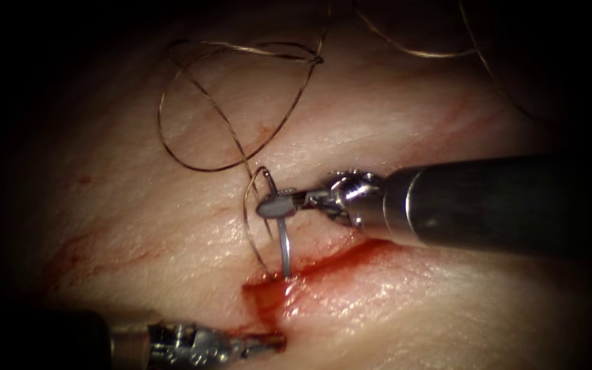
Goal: Wound Closure
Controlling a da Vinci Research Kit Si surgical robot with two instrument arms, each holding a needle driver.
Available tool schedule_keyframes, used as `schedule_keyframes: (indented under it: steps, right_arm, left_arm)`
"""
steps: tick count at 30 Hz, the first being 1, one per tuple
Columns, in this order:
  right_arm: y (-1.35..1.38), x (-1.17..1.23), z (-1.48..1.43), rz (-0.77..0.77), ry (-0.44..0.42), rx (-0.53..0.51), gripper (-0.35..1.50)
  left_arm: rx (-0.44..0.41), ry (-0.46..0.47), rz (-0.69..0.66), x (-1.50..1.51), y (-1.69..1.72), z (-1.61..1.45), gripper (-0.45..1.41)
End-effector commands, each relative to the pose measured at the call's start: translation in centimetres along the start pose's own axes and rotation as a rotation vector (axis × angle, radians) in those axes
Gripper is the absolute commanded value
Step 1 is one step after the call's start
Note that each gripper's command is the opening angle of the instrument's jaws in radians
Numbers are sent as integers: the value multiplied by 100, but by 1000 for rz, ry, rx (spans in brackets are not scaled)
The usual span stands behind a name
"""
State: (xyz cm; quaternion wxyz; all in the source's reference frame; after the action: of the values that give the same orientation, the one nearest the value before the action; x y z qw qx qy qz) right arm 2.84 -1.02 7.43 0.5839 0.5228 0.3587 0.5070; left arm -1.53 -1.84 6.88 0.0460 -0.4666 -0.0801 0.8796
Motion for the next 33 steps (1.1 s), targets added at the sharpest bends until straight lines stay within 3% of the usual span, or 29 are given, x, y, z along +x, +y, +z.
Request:
schedule_keyframes:
  steps: [1, 23, 33]
  right_arm:
    - [12, -12, 11, 38, -18, 5, -35]
    - [1, -32, 11, 328, -122, 20, -35]
    - [0, -34, 11, 471, -106, 122, -35]
  left_arm:
    - [-4, 2, -2, -2, 6, 7, -45]
    - [-5, 3, -2, -2, 3, 7, -45]
    - [-5, 3, -3, -1, 2, 8, -45]
